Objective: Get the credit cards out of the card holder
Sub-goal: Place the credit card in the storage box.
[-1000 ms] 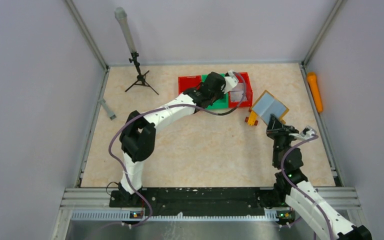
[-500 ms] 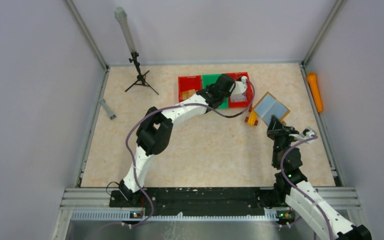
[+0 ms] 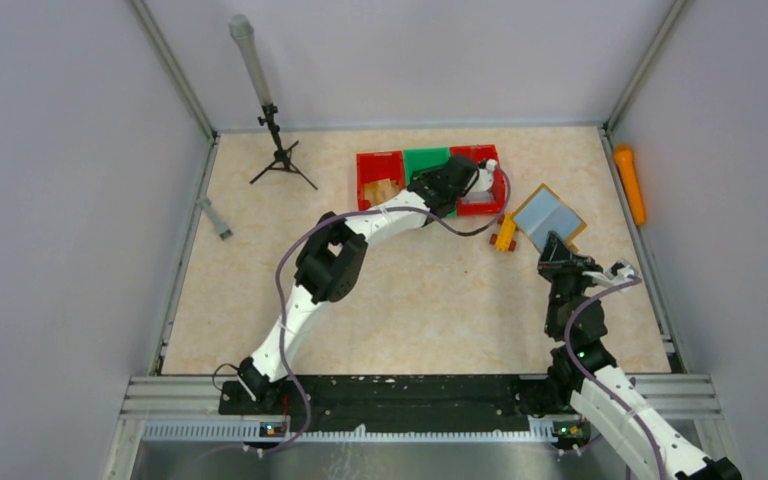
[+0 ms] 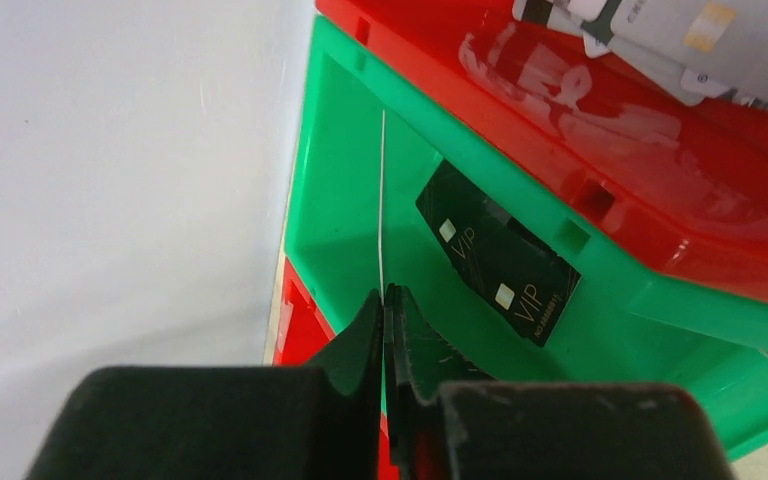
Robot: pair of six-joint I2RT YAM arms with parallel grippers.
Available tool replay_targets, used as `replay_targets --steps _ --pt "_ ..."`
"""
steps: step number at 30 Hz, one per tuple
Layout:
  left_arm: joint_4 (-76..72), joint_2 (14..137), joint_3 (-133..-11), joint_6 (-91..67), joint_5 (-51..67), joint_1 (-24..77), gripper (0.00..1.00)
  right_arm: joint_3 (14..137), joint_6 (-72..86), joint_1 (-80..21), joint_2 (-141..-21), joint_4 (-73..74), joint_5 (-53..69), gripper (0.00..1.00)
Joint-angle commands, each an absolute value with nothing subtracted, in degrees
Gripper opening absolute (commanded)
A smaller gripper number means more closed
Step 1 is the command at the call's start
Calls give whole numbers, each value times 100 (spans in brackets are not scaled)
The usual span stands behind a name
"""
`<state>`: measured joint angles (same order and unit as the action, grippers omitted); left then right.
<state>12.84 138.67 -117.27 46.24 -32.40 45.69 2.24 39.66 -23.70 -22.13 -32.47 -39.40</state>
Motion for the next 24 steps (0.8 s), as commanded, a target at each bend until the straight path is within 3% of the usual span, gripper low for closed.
replay_targets --steps 1,5,8,10,24 --pt "1361 13903 -11922 4790 -3686 4586 5 216 4034 -2329 -2194 -3391 -3981 0" --pt "1416 13836 -11745 4786 -3786 4585 7 206 4034 -2330 -2191 -3386 -3988 0" --pt "1331 13719 -11585 4630 -3712 4580 26 213 4005 -2333 -2197 -3401 -3990 0" --pt "1310 13637 -11525 4541 -3693 4579 31 217 3980 -2337 -2211 -3405 -3986 0" --pt "1666 12290 -10850 3449 -3285 4741 44 229 3719 -2335 -2422 -3742 -3699 0"
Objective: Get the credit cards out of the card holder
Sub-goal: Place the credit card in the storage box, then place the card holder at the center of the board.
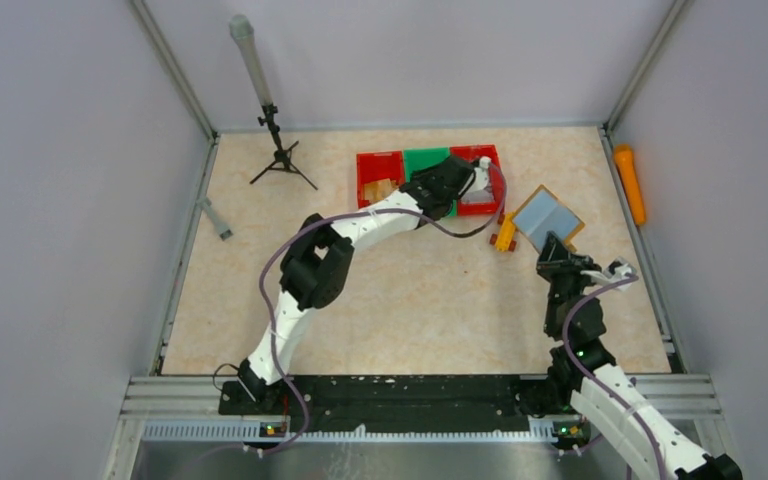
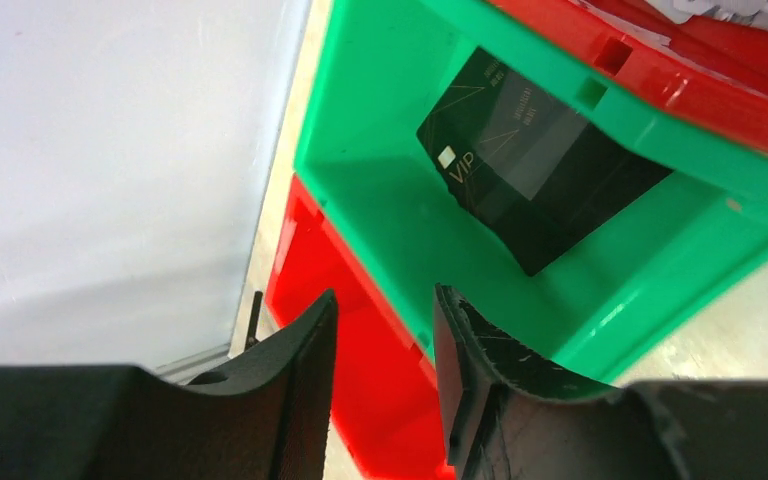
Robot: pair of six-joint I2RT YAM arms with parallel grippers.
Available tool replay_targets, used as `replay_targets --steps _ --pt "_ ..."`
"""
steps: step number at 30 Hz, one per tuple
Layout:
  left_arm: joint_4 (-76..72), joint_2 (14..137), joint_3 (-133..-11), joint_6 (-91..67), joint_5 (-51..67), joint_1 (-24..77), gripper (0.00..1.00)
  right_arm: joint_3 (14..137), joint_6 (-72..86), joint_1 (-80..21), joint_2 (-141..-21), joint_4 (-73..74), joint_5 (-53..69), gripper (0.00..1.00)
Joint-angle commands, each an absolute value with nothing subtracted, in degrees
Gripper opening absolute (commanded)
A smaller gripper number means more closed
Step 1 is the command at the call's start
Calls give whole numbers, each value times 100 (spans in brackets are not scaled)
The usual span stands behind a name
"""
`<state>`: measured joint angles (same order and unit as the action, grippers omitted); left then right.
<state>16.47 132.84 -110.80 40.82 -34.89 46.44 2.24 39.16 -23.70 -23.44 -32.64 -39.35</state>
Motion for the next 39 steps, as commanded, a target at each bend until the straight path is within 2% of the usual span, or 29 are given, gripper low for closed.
replay_targets --steps 1,6,10,13,18,19,25,31,35,38,39 --pt "1718 12141 -10758 3222 -3212 4752 44 222 3655 -2337 -2471 -3871 -3573 0" --pt "1672 11274 -10022 1733 -3229 4817 47 305 3480 -2337 -3012 -4369 -2904 0" --pt "1344 10377 -8783 527 -2775 4822 53 323 3443 -2329 -3483 -4944 -2225 0" --pt "594 9511 -7625 -217 -2159 4810 65 399 3373 -2334 -3924 -5465 -1350 0" --pt "-1277 8324 -5597 -1177 -182 4580 98 450 3458 -2329 -4769 -6542 -110 0" --pt "-1619 8179 -5296 -1411 355 4415 99 486 3520 -2330 -4921 -6753 118 0" --pt "-4136 7846 -3793 -2964 2436 3489 99 587 3942 -2336 -5885 -7877 1162 0" --pt "-6153 8230 -3158 -3586 2951 3405 96 731 4235 -2336 -6494 -8516 1808 0" --pt "-6750 8467 -3177 -3931 3404 3408 89 831 4430 -2336 -6850 -8733 2033 0" --pt "-6675 8487 -3160 -3846 3274 3408 79 940 4582 -2350 -7150 -8908 2221 0" --pt "-6626 8496 -3176 -3804 3261 3407 73 981 4611 -2361 -7265 -8991 2276 0"
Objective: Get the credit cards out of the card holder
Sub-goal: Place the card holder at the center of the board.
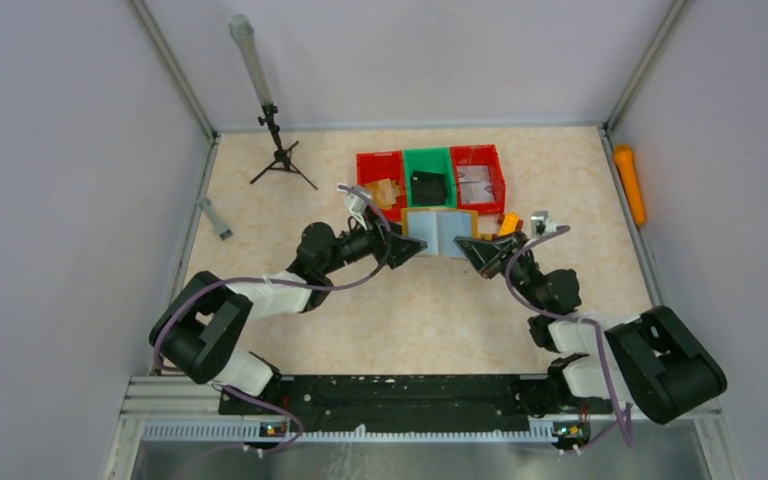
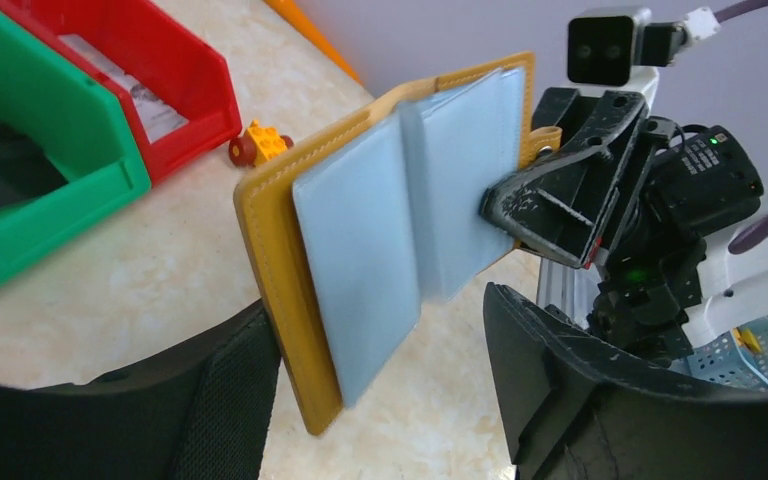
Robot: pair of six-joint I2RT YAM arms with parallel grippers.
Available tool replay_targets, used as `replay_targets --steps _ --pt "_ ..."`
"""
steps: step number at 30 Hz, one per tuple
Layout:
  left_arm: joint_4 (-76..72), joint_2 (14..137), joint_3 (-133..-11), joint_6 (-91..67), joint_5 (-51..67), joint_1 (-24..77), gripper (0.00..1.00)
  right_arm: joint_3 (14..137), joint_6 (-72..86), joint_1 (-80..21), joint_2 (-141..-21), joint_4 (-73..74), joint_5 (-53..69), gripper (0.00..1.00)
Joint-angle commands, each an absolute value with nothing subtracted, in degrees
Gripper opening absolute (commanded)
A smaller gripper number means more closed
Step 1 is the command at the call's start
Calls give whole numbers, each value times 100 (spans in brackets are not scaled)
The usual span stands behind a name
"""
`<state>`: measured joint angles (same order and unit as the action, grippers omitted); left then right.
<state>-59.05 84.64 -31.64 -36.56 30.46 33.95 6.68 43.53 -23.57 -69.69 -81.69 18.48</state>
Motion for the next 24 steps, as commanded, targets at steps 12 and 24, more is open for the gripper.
replay_targets --steps 12,24 --pt "-6179 8476 -3292 -3568 3170 3393 0 1309 4494 -2609 -7921 -9049 2627 18" --pt "-5572 8291 -3197 -3350 2581 3247 0 1262 4285 -2604 -7650 -8469 2097 25"
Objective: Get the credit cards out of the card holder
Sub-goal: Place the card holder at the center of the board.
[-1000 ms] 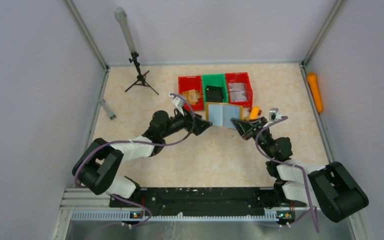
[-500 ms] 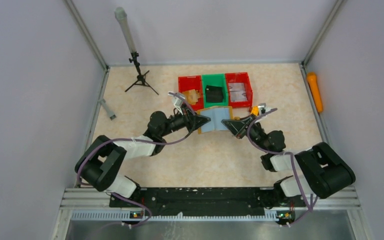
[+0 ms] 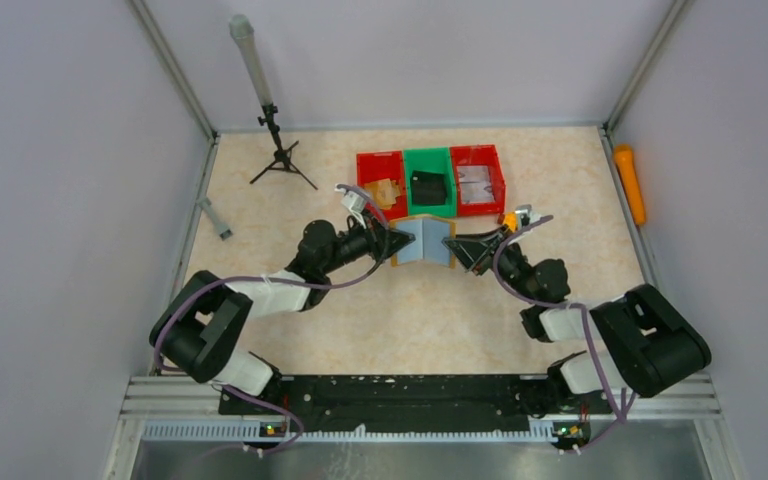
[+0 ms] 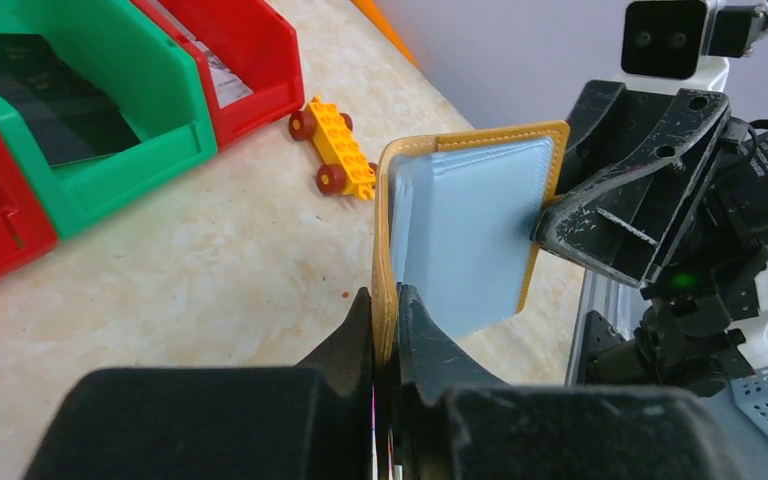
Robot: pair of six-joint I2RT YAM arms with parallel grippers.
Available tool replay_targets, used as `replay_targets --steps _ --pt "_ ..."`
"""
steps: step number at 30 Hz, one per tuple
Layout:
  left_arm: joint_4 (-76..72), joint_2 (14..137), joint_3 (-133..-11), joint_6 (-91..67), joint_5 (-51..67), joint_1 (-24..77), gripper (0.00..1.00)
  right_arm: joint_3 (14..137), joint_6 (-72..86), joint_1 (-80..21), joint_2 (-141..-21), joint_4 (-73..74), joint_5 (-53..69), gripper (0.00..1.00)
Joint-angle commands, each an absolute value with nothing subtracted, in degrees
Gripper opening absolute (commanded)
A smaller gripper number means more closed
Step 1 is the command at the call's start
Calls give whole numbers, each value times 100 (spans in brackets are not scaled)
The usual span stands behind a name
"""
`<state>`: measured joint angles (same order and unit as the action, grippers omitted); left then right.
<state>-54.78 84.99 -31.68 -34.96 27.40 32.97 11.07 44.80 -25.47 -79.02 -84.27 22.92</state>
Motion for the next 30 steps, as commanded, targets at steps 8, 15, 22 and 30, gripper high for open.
replay_targets --steps 8,15,22,30 --pt "-5857 8566 -3317 -3570 3162 3243 0 1384 4237 -2602 -7649 -8077 2155 6" --pt "-5980 8817 -3483 -3761 3529 3244 0 1427 4421 -2619 -7846 -8320 2351 0" --pt "-5854 8853 -3561 -3750 3596 3255 0 1667 4021 -2718 -7689 -7296 2143 7" --pt "-5845 8710 -3498 -3660 3583 3253 0 1811 3688 -2725 -7496 -6347 1758 17"
